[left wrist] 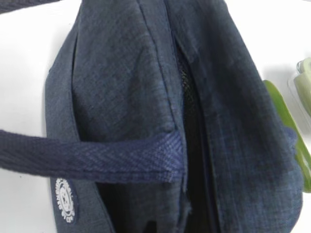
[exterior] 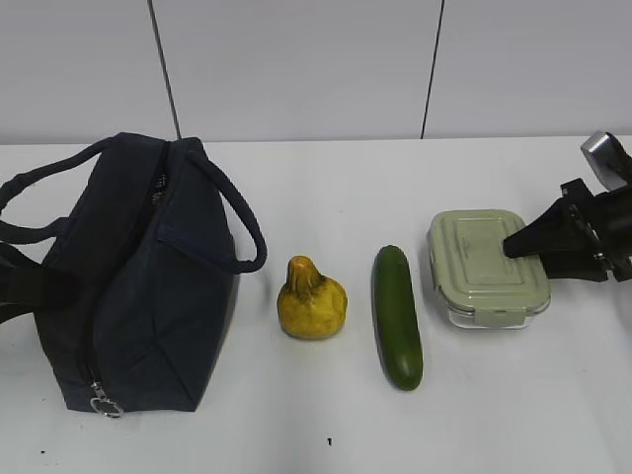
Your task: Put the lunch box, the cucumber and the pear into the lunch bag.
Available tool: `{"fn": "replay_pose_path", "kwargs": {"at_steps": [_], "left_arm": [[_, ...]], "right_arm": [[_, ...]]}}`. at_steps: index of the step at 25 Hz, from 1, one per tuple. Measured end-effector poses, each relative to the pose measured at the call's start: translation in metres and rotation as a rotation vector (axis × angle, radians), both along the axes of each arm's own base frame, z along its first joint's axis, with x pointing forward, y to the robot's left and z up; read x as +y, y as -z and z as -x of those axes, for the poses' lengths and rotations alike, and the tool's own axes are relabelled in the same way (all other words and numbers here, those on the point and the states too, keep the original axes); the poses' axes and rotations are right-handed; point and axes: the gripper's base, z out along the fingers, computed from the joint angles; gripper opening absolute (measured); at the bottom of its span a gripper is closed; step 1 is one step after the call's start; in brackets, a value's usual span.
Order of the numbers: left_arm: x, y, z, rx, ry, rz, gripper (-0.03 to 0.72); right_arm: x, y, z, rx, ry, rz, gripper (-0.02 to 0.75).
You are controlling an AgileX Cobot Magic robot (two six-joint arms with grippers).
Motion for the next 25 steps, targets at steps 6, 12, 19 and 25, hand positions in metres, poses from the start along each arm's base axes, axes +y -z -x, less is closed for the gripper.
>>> {"fn": "replay_pose_path", "kwargs": {"at_steps": [6, 12, 19, 25], "left_arm": [[0.000, 0.000, 0.000, 0.000, 0.000, 0.000, -0.015], [0.000, 0.000, 0.000, 0.000, 0.000, 0.000, -0.015], [0.000, 0.000, 0.000, 0.000, 0.000, 0.001, -0.015], [0.000, 0.000, 0.000, 0.002, -0.008, 0.014, -0.015]], "right_arm": [[0.001, -0.019, 0.001, -0.036, 0.019, 0.003, 0.371], [0.002, -0.037, 0.001, -0.054, 0.063, -0.014, 0.371], [0.008, -0.066, 0.002, -0.119, 0.101, -0.048, 0.370], [0.050, -0.087, 0.002, -0.173, 0.021, -0.091, 0.370]]}}
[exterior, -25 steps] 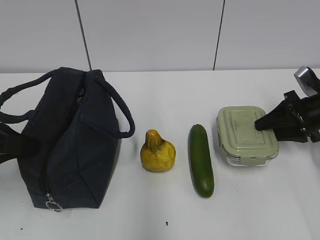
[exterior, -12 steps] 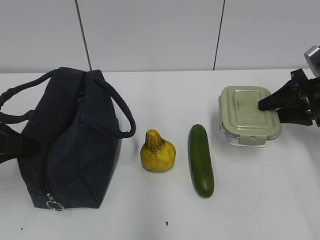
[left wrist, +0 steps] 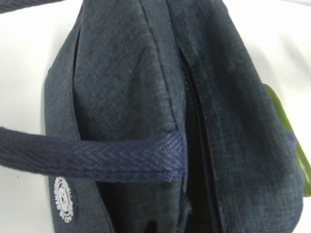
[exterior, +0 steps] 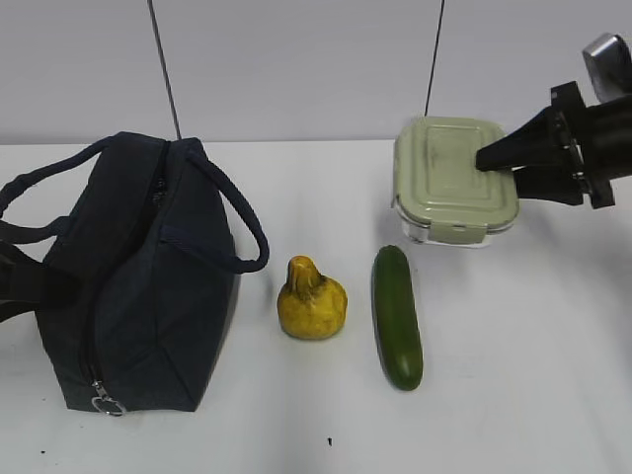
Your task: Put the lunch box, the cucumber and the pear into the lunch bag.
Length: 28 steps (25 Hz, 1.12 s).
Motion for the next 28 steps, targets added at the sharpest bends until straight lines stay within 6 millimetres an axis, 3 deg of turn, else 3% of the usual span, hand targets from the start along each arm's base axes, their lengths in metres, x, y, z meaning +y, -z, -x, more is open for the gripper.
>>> {"fn": "replay_pose_path", "kwargs": {"at_steps": [4, 13, 22, 28], "left_arm": [[0.000, 0.000, 0.000, 0.001, -0.002, 0.004, -0.015], [-0.001, -0.001, -0.001, 0.002, -0.013, 0.019, -0.015], [-0.003, -0.003, -0.002, 0.009, -0.044, 0.078, -0.015], [-0.004, -0.004, -0.002, 0.012, -0.061, 0.107, -0.015]], "right_arm": [[0.040, -0.007, -0.002, -0.016, -0.073, -0.063, 0.370], [0.121, -0.044, -0.004, -0.119, -0.213, -0.200, 0.368], [0.176, -0.075, 0.004, -0.199, -0.320, -0.276, 0.368], [0.210, -0.067, -0.001, -0.183, -0.297, -0.324, 0.368]]}}
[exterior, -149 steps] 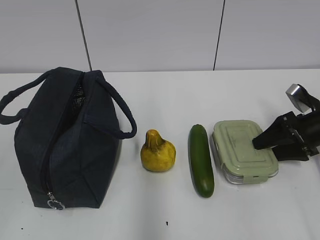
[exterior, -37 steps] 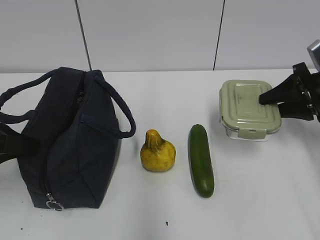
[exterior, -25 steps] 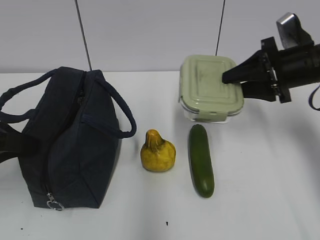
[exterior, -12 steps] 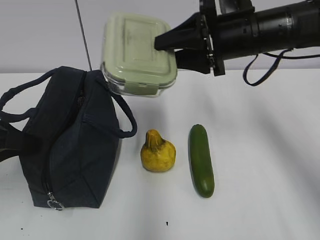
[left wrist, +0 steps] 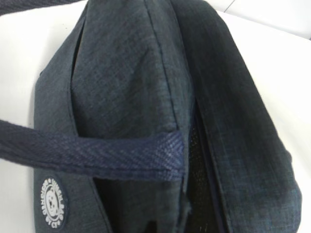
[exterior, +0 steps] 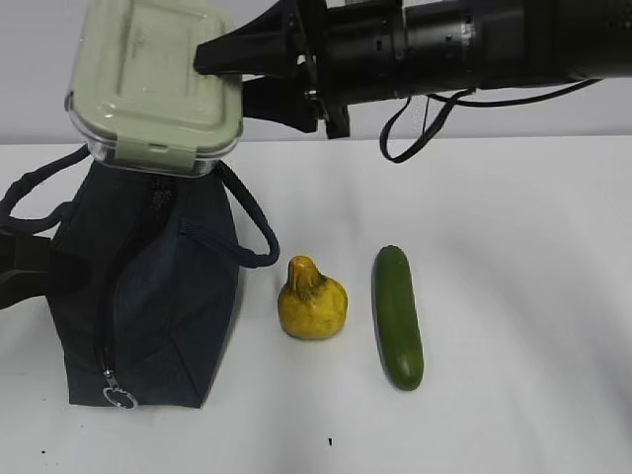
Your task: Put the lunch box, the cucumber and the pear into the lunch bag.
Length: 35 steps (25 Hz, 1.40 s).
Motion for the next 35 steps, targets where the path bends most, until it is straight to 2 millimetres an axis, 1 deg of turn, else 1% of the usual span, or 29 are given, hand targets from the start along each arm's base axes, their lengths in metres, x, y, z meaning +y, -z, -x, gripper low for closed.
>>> {"fn": "replay_pose_path", "kwargs": {"at_steps": [3, 6, 10, 13, 18, 26, 31, 35], "left_arm": [[0.000, 0.000, 0.000, 0.000, -0.001, 0.003, -0.015], [0.000, 0.000, 0.000, 0.000, -0.003, 0.005, -0.015], [0.000, 0.000, 0.000, 0.001, -0.005, 0.008, -0.015], [0.000, -0.001, 0.000, -0.001, -0.010, 0.011, -0.015], [0.000, 0.000, -0.001, 0.004, -0.016, 0.019, -0.015], [-0.001, 0.000, -0.001, 0.005, -0.020, 0.027, -0.015], [-0.001, 0.000, -0.001, 0.006, -0.019, 0.029, -0.015], [-0.001, 0.000, -0.001, 0.007, -0.018, 0.030, -0.015]], "right_arm": [[0.016, 0.010, -0.006, 0.017, -0.004, -0.011, 0.368], [0.028, 0.022, -0.012, 0.042, -0.006, -0.021, 0.368], [0.031, 0.048, -0.022, 0.092, 0.012, 0.003, 0.368], [0.032, 0.064, -0.025, 0.109, 0.009, 0.046, 0.368], [0.030, 0.074, -0.024, 0.084, -0.027, 0.125, 0.368], [0.016, 0.089, -0.024, 0.107, -0.054, 0.298, 0.368], [0.011, 0.096, -0.027, 0.125, -0.006, 0.389, 0.368], [0.016, 0.098, -0.030, 0.111, 0.057, 0.413, 0.368]]}}
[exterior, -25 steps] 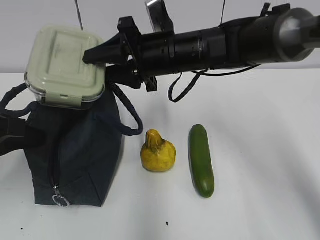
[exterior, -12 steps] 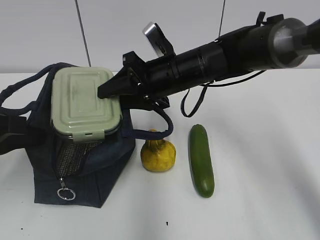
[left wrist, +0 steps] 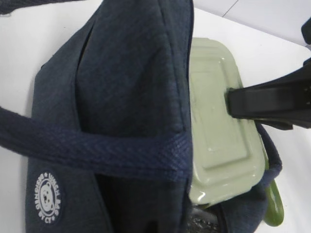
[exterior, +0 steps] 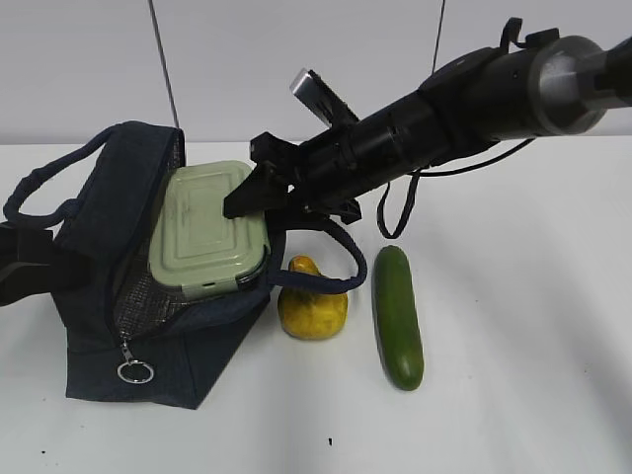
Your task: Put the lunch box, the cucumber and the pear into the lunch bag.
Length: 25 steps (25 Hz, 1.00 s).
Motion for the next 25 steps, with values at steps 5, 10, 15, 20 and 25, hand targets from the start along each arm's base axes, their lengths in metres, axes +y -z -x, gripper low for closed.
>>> {"fn": "replay_pose_path", "kwargs": {"at_steps": [5, 10, 15, 20, 25], "left_arm": [[0.000, 0.000, 0.000, 0.001, 0.001, 0.001, -0.015], [0.000, 0.000, 0.000, 0.003, 0.004, 0.002, -0.015], [0.000, 0.000, 0.000, 0.002, 0.003, 0.002, -0.015], [-0.001, 0.000, 0.001, 0.005, 0.007, 0.005, -0.015], [-0.001, 0.000, 0.001, 0.005, 0.007, 0.006, -0.015]], "right_arm": [[0.013, 0.003, -0.008, -0.021, -0.004, 0.022, 0.368], [0.044, 0.009, -0.011, -0.038, -0.044, 0.031, 0.368], [0.064, 0.022, -0.014, -0.048, -0.091, 0.080, 0.368], [0.064, 0.025, -0.018, -0.087, -0.125, 0.155, 0.389], [0.065, 0.022, -0.018, -0.090, -0.132, 0.155, 0.465]]}}
